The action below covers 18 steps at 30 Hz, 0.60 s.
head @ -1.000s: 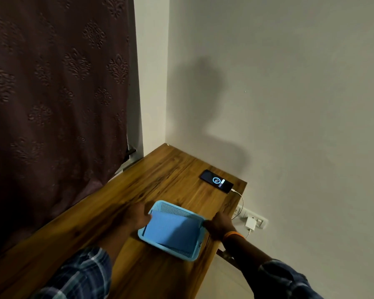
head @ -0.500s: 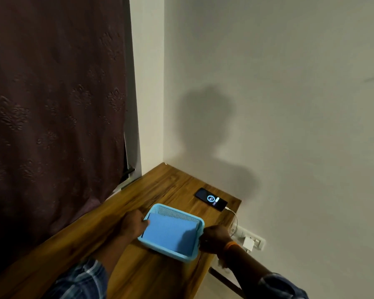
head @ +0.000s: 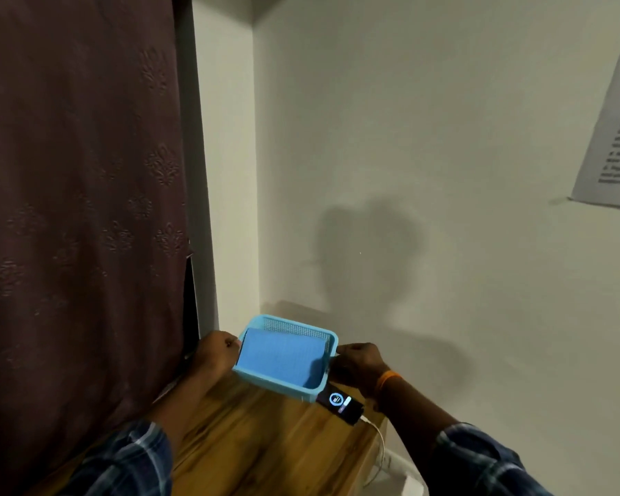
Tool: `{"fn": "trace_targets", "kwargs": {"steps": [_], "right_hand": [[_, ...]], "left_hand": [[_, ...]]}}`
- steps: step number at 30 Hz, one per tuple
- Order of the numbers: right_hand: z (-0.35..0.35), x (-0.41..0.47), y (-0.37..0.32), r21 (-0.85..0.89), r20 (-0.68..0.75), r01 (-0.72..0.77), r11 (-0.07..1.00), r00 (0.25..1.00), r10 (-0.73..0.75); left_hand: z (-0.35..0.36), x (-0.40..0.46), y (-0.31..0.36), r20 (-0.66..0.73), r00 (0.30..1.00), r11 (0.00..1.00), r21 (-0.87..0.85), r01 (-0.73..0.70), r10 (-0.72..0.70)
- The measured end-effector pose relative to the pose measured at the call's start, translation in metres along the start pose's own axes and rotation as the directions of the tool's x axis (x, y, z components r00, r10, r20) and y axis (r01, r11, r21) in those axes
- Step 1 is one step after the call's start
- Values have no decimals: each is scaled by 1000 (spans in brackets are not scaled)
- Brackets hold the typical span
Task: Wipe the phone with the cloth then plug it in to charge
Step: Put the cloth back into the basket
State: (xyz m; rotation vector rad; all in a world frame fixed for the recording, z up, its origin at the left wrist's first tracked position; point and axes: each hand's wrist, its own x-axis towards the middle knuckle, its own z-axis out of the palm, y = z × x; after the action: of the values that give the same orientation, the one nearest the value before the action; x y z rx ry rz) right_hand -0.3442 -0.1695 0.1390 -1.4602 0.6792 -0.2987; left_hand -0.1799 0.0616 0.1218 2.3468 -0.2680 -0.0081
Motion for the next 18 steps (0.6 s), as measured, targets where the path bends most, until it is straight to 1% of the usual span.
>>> {"fn": "trace_targets", "kwargs": {"steps": [2,5,9,14,18], "right_hand": [[-3,16,-8,11,35,-38,999,999,38],[-5,53,-7,73,48,-64,995,997,61],[6,108,6,110,3,-104,989,995,104],[23,184,33,116,-24,-166,979,985,170],[39,242,73,64,0,-236,970,972,236]], "left_hand": [[9,24,7,9,1000,1000,-21,-9,9],[22,62,15,42,999,1000,11,-18,17],[50,114,16,65,997,999,15,-28,27],[98,179,-9,80,996,999,28,-29,27],[144,225,-45,105,994,998,55,28,-34]]}}
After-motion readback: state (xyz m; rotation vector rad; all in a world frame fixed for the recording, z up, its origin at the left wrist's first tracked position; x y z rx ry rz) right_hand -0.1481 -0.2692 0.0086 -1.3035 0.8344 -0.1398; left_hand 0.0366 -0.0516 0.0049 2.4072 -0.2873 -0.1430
